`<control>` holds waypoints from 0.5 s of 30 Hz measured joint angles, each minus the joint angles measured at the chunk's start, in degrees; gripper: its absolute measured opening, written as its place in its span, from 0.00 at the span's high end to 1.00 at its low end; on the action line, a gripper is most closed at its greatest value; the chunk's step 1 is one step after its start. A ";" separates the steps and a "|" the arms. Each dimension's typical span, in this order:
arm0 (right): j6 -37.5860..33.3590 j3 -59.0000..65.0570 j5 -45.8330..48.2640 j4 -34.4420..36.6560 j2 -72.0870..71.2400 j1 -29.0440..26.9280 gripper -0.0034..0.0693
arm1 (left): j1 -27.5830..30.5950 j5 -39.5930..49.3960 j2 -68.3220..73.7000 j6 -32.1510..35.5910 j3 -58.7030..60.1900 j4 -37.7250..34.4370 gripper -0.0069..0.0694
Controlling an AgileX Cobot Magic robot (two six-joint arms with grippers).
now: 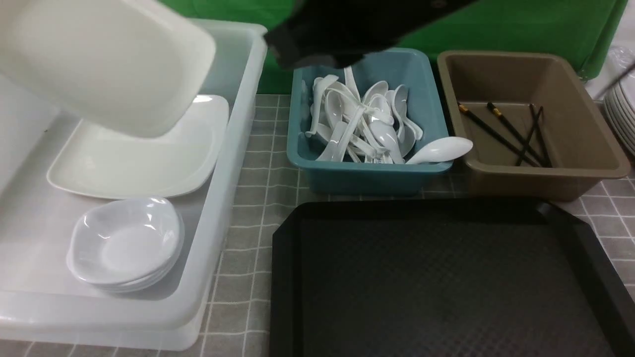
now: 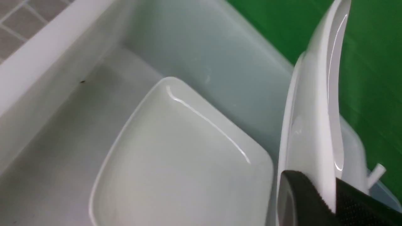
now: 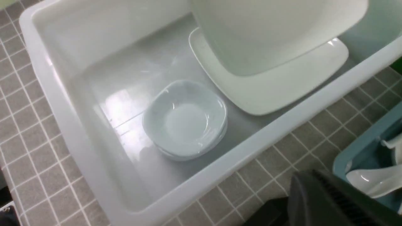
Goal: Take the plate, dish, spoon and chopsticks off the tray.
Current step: Use the left arm to put the plate into the large storage box on the left
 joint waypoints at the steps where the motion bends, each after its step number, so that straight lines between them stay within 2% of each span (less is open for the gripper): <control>1: 0.08 -0.59 -0.64 0.00 0.88 0.00 0.92 | 0.00 -1.94 0.00 0.51 2.03 -0.98 0.87; 5: 0.15 -1.44 -2.19 -0.14 3.32 0.00 0.92 | 0.00 -6.17 0.87 4.34 6.62 -5.95 0.87; 15: 0.15 -1.49 -2.53 -0.14 4.35 0.02 0.92 | -0.06 -6.23 7.79 10.77 7.18 -12.43 0.87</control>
